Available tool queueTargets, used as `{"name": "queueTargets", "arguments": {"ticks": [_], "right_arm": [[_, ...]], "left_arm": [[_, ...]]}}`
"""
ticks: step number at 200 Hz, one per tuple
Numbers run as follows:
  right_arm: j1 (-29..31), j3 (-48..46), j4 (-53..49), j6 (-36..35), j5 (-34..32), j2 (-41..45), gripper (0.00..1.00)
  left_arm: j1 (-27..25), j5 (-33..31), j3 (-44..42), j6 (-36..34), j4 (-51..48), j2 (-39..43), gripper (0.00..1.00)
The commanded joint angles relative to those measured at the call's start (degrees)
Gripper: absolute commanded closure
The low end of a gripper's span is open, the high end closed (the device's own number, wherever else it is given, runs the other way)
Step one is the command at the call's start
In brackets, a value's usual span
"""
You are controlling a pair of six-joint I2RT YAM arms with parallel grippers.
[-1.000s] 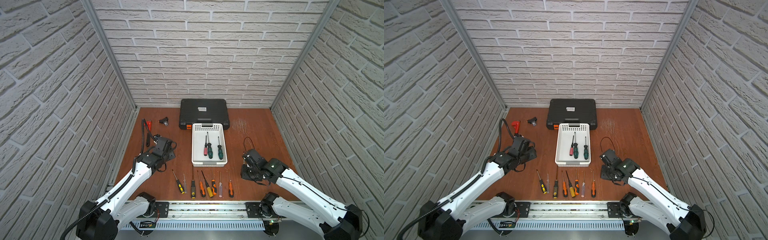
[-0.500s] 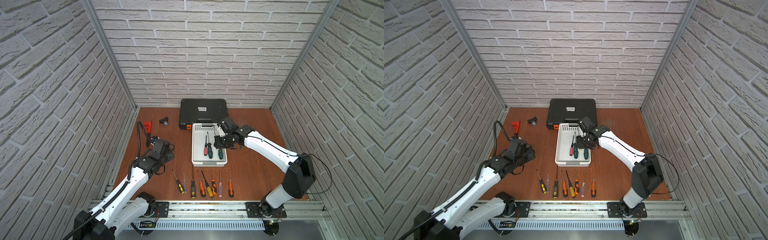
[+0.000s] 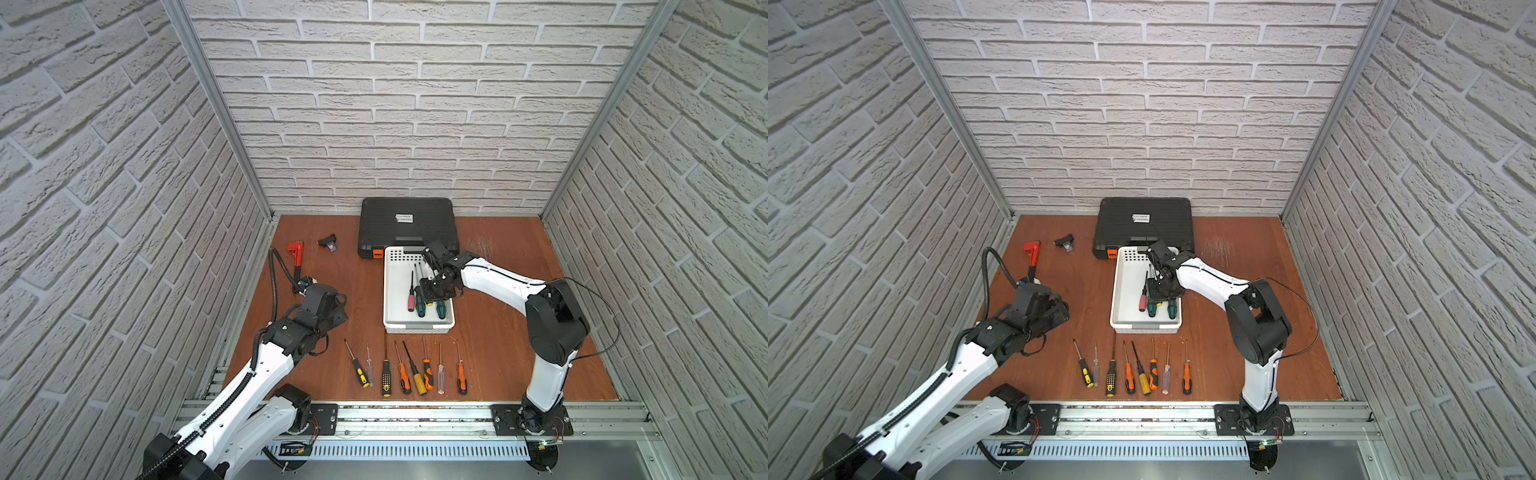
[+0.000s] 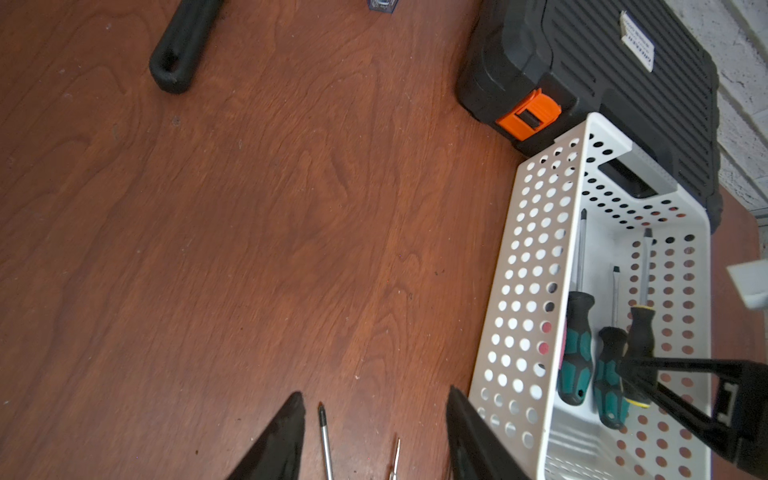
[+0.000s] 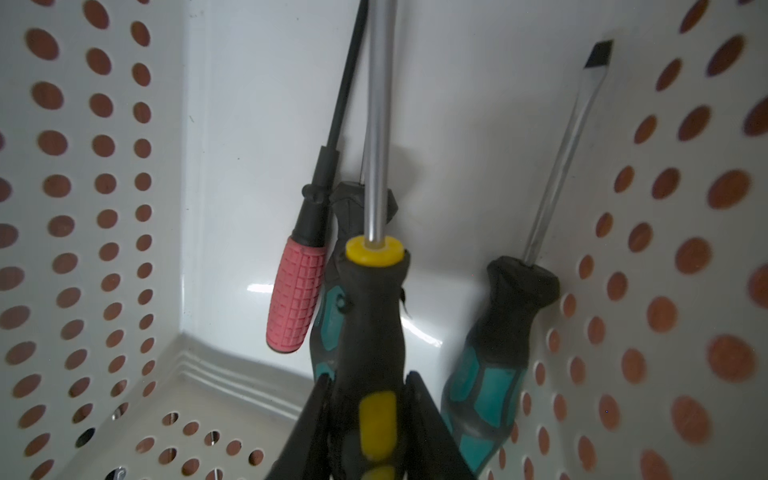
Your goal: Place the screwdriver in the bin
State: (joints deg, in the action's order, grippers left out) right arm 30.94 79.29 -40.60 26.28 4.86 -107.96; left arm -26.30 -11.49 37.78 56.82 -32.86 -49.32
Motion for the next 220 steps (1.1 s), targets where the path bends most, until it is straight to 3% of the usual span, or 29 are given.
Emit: {"name": "queueTargets", "arguments": {"ticks": [1,95,220], "right_arm": [[-0.2,0.7,1.7,1.0,-0.3,-1.1,0.94],[-0.4,-1.1,0.0,1.8,-0.9,-2.7,0.94],[-0.4,-2.0,-1.7,1.0,-4.2,1.6,0.92]], "left_arm": [[0.5,-0.4,-1.3,-0.3,2.0,0.7,0.44],[0.6,-0.2,-1.9,-0.4,2.7,-0.1,0.44],[0.6,0.2,-3.3,1.1,4.0,1.2,0.44]]}}
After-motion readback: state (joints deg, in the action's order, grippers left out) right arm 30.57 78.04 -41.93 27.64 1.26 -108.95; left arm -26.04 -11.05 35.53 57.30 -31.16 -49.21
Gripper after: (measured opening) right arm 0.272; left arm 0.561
